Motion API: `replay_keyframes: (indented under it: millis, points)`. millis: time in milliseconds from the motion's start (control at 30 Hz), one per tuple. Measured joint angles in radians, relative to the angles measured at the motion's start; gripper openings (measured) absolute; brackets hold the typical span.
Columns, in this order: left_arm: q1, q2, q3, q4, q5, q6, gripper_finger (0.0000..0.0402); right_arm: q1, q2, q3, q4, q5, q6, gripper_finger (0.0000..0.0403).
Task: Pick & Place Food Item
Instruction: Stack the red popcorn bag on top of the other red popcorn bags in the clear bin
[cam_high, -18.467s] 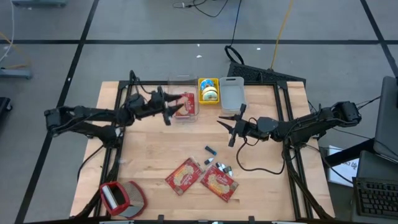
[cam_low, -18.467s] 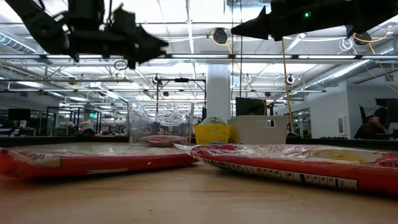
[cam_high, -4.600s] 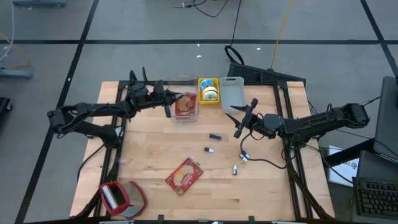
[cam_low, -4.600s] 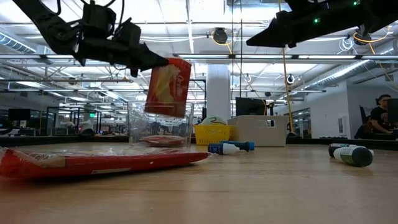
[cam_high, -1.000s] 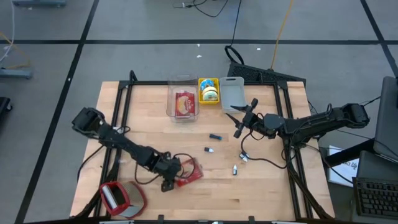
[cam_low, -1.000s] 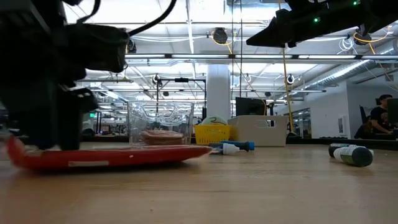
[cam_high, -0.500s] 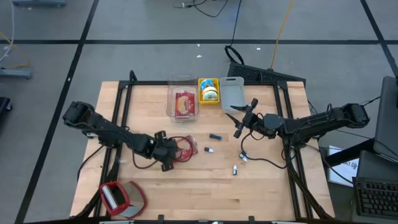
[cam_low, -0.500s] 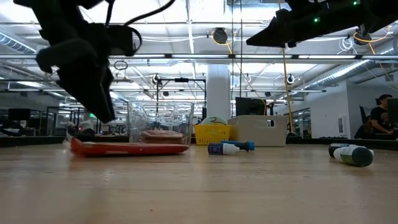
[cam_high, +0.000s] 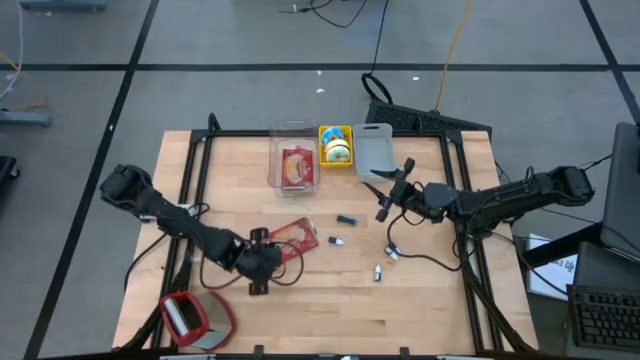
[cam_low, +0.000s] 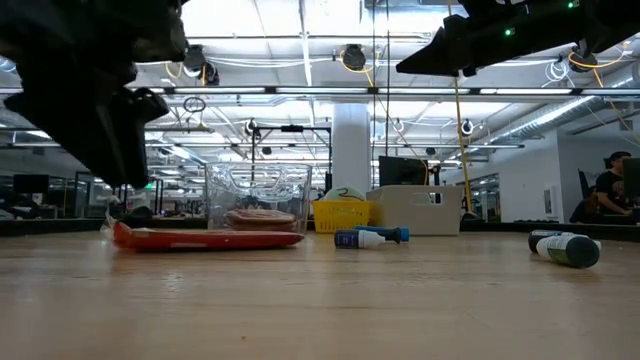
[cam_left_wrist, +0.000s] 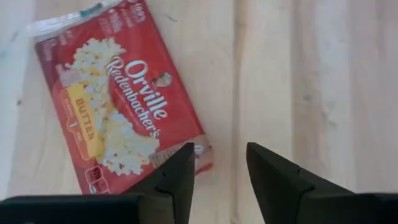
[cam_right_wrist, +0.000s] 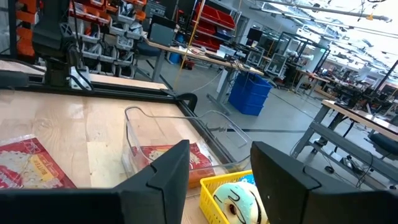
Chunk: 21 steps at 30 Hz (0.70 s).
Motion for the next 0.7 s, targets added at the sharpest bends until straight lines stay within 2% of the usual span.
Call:
replay_keyframes:
  millis: [267, 500, 633, 700]
  points:
    - [-0.033, 0.086, 0.0, -0.002, -0.113, -0.004, 0.0152, -0.002, 0.0, 0.0, -0.001, 0.0, -0.002, 0.016]
    - [-0.043, 0.109, 0.001, -0.006, -0.112, -0.003, 0.0202, -0.002, 0.0, 0.0, -0.002, 0.0, -0.002, 0.0158]
    - [-0.045, 0.109, 0.001, -0.064, -0.095, 0.0, 0.023, -0.002, 0.0, 0.0, -0.001, 0.0, -0.002, 0.0159]
    - [-0.042, 0.109, 0.001, -0.118, -0.125, -0.011, 0.0236, -0.002, 0.0, 0.0, -0.001, 0.0, -0.002, 0.0161]
